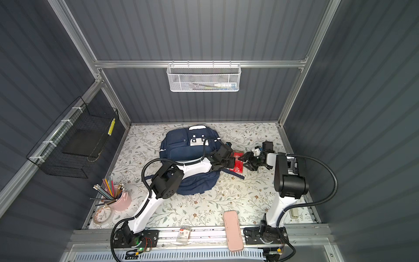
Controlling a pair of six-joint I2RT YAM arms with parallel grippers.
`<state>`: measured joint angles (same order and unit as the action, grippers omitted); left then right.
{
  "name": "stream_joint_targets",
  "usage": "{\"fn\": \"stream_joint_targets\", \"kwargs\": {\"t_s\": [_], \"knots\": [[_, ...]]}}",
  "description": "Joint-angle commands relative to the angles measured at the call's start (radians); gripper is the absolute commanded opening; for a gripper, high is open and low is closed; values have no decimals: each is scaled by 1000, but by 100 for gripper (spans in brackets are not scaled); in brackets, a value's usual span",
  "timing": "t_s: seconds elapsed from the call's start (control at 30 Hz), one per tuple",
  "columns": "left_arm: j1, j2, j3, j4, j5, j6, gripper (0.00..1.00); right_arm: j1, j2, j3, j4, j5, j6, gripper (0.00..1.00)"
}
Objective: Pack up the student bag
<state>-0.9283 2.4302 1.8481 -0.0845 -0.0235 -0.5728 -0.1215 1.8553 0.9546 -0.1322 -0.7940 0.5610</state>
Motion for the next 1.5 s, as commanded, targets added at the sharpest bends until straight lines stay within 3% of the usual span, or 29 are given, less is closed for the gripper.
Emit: {"fn": "stream_joint_targets", "kwargs": {"t_s": [0.0,0.03,0.1,0.23,0.33,0.4,0.47,0.53,0.57,0.7,0.87,0.93,1.07,1.2,1.4,1.47], "knots": [[-17,38,-69,-60,62,-21,0,25,-10,-33,132,-185,46,56],[-17,38,-74,-53,71,-26,0,26,2,-46,190,-213,77,55],[-15,35,-84,-39,86,-38,0,26,11,-33,141,-165,56,51],[-2,-3,-83,-65,58,-19,0,25,-81,-23,-77,173,-16,51],[31,-62,-89,-51,83,-32,0,25,-124,-16,-130,241,-30,52],[55,-84,-61,-66,95,-32,8,24,-135,-14,-136,251,-33,52],[76,-96,-39,-67,94,-30,25,24,-131,-11,-134,250,-30,54],[86,-84,6,-108,52,1,31,28,-111,1,-142,251,-31,54],[88,-70,35,-138,33,17,30,31,-102,8,-152,254,-32,54],[90,14,117,-195,-1,58,9,45,-83,20,-174,296,-20,52],[89,76,170,-232,3,75,6,87,-64,41,-210,342,-12,52],[80,99,196,-266,-17,95,0,101,-63,47,-223,372,-12,52],[70,148,231,-325,-72,126,0,118,-53,75,-264,400,-10,52],[65,143,176,-292,-28,117,0,129,-32,110,-331,419,-22,53],[51,112,52,-226,23,61,0,110,2,102,-200,244,25,53],[44,102,2,-184,36,37,0,130,48,133,-214,260,26,52]]}}
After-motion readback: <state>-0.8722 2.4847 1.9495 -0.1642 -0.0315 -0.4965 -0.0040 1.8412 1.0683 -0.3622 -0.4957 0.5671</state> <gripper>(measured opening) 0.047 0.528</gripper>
